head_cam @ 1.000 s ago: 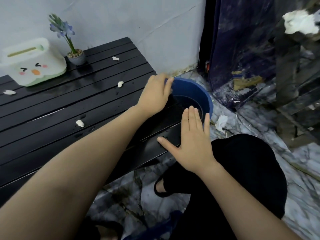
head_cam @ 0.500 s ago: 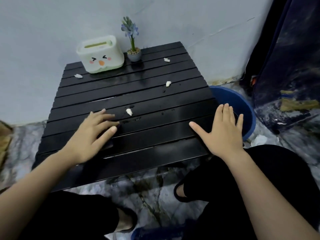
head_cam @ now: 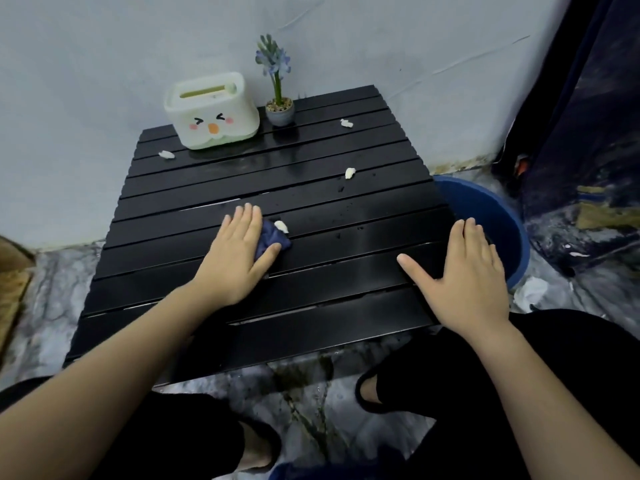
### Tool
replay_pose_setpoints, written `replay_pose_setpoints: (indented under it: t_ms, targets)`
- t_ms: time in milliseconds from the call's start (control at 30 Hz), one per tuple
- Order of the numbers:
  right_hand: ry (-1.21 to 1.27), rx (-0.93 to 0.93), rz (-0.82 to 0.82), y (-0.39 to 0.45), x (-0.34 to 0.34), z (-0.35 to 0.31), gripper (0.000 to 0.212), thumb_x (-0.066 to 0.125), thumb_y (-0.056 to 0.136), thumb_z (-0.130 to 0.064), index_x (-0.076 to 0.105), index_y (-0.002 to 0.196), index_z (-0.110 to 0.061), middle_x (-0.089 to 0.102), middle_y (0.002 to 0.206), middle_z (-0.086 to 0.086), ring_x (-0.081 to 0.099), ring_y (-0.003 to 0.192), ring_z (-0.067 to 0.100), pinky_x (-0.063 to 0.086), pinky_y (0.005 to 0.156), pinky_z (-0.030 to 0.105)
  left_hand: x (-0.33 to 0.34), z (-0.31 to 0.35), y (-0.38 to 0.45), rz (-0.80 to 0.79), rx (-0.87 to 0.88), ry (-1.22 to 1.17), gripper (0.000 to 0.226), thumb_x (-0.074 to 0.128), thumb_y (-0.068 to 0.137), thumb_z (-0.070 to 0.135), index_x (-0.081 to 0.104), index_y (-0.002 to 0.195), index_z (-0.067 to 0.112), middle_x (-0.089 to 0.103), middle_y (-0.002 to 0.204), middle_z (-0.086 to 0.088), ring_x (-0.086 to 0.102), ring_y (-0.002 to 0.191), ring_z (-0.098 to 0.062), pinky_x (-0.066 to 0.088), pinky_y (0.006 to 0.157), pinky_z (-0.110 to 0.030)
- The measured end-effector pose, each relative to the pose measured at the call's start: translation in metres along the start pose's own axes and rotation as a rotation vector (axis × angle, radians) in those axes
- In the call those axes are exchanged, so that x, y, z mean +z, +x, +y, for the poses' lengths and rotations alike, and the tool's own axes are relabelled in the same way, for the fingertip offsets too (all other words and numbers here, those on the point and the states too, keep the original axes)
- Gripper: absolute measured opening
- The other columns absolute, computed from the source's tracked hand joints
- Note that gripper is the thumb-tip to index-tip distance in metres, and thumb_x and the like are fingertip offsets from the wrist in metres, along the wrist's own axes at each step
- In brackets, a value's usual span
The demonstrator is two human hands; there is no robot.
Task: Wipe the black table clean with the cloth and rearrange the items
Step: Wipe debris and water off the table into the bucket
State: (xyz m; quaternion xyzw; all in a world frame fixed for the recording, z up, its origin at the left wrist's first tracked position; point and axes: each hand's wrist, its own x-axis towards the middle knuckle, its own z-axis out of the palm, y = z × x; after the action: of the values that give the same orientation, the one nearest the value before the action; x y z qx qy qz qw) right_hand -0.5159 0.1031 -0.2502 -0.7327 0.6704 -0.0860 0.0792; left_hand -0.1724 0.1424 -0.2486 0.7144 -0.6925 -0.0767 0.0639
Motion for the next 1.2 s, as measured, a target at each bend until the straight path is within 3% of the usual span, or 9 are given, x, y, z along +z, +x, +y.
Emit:
replay_pose_setpoints:
  t_ms: [367,467,533,633,733,833,900,1100,1200]
  targets:
    - [-0.023,0.004,-0.001,0.0,0.002,0.0,0.118,0.015,0.082,-0.089,0.011,0.159,0.0,0.011,0.168,0.02,0.009,0.157,0.031,0.015,0.126,0.048,0.016,0.134,0.128,-0.062,0.48,-0.049,0.061,0.038,0.105,0.031,0.022,0.153,-0.002,0.023,0.161,-0.021,0.014,0.152,-0.032,0.001,0.123,-0.033]
    - [-0.015,-0.004,-0.001,0.001,0.003,0.001,0.118,0.015,0.082,-0.089,0.012,0.159,0.0,0.01,0.168,0.019,0.009,0.157,0.029,0.013,0.127,0.047,0.019,0.181,0.157,-0.102,0.532,-0.014,0.056,0.037,0.105,0.029,0.027,0.151,-0.001,0.029,0.159,-0.02,0.022,0.15,-0.033,0.009,0.124,-0.039]
    - [-0.011,-0.009,-0.001,0.001,0.003,0.002,0.117,0.016,0.083,-0.089,0.012,0.159,-0.001,0.01,0.168,0.018,0.008,0.157,0.029,0.012,0.127,0.046,0.019,0.204,0.169,-0.09,0.541,-0.013,0.043,0.038,0.104,0.028,0.043,0.139,0.003,0.046,0.142,-0.017,0.041,0.134,-0.035,0.026,0.119,-0.045]
    - [-0.004,-0.015,-0.001,0.0,0.003,0.004,0.115,0.016,0.084,-0.088,0.012,0.159,-0.001,0.009,0.168,0.018,0.008,0.157,0.028,0.011,0.127,0.045,0.014,0.216,0.175,-0.047,0.486,-0.038,0.033,0.036,0.105,0.031,0.051,0.125,0.009,0.057,0.123,-0.011,0.056,0.112,-0.033,0.045,0.097,-0.045]
    - [0.003,-0.019,-0.003,0.0,0.002,0.005,0.114,0.016,0.084,-0.087,0.012,0.159,-0.001,0.01,0.168,0.018,0.008,0.157,0.028,0.011,0.127,0.046,0.008,0.208,0.169,0.064,0.394,-0.166,0.032,0.038,0.105,0.03,0.052,0.126,0.01,0.062,0.119,-0.012,0.06,0.106,-0.038,0.045,0.082,-0.043]
    - [0.02,-0.028,-0.019,0.001,0.001,0.006,0.113,0.018,0.085,-0.086,0.01,0.159,-0.001,0.007,0.169,0.017,0.005,0.157,0.028,0.009,0.127,0.045,-0.007,0.179,0.156,0.172,0.296,-0.345,0.041,0.042,0.104,0.028,0.047,0.141,0.01,0.053,0.145,-0.016,0.049,0.134,-0.04,0.043,0.106,-0.045]
    - [0.028,-0.028,-0.029,0.001,0.001,0.006,0.113,0.018,0.085,-0.086,0.008,0.16,-0.001,0.004,0.169,0.017,0.003,0.157,0.027,0.007,0.128,0.045,-0.019,0.144,0.144,0.22,0.257,-0.361,0.045,0.043,0.104,0.027,0.045,0.145,0.01,0.048,0.15,-0.018,0.044,0.138,-0.04,0.035,0.116,-0.043]
    - [0.016,-0.025,-0.03,-0.001,-0.001,0.004,0.113,0.016,0.085,-0.086,0.007,0.159,-0.001,0.004,0.169,0.018,0.004,0.157,0.029,0.008,0.128,0.045,-0.028,0.019,0.105,0.246,-0.215,-0.135,0.037,0.042,0.103,0.029,0.047,0.132,0.007,0.053,0.133,-0.027,0.052,0.119,-0.047,0.043,0.095,-0.051]
    - [0.0,-0.018,-0.03,0.0,0.0,0.004,0.114,0.015,0.085,-0.087,0.007,0.159,-0.001,0.005,0.169,0.018,0.004,0.157,0.029,0.009,0.127,0.046,-0.01,-0.005,0.086,0.161,-0.467,-0.007,0.053,0.037,0.103,0.035,0.035,0.142,-0.001,0.037,0.147,-0.032,0.032,0.137,-0.047,0.027,0.113,-0.058]
